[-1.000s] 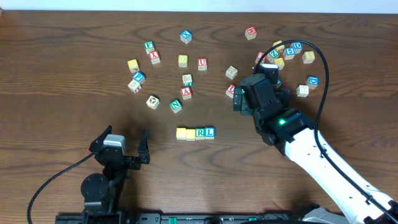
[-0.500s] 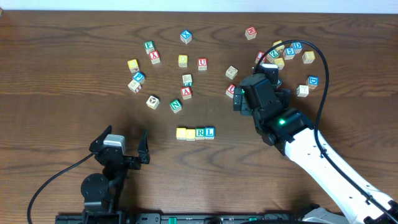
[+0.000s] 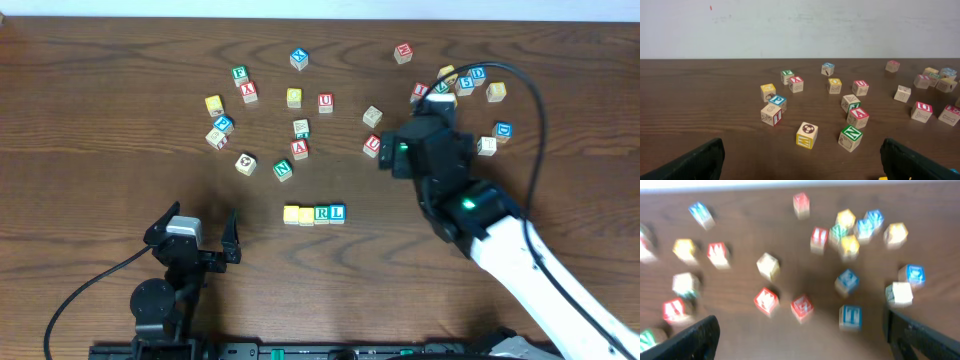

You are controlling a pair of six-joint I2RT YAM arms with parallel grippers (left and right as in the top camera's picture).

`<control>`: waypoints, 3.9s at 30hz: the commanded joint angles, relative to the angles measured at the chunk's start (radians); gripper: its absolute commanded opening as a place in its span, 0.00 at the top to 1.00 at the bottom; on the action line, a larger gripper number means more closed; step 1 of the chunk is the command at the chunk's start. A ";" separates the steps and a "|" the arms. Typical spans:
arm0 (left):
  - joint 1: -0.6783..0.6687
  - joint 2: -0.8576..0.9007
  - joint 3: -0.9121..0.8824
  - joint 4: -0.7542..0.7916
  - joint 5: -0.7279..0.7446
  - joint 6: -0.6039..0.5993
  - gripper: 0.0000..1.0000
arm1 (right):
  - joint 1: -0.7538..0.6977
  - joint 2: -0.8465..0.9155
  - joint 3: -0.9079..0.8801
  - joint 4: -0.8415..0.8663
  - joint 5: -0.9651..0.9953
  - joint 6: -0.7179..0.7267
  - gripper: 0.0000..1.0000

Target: Spell out CORL

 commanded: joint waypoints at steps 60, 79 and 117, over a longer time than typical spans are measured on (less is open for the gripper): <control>0.004 -0.007 -0.023 -0.019 0.002 -0.001 0.02 | -0.406 -1.226 -1.009 0.344 -0.298 -0.337 0.01; 0.004 -0.007 -0.023 -0.019 0.002 -0.001 0.02 | -0.404 -1.224 -1.009 0.346 -0.321 -0.392 0.01; 0.004 -0.007 -0.023 -0.019 0.002 -0.001 0.02 | -0.404 -1.224 -1.009 0.346 -0.321 -0.392 0.01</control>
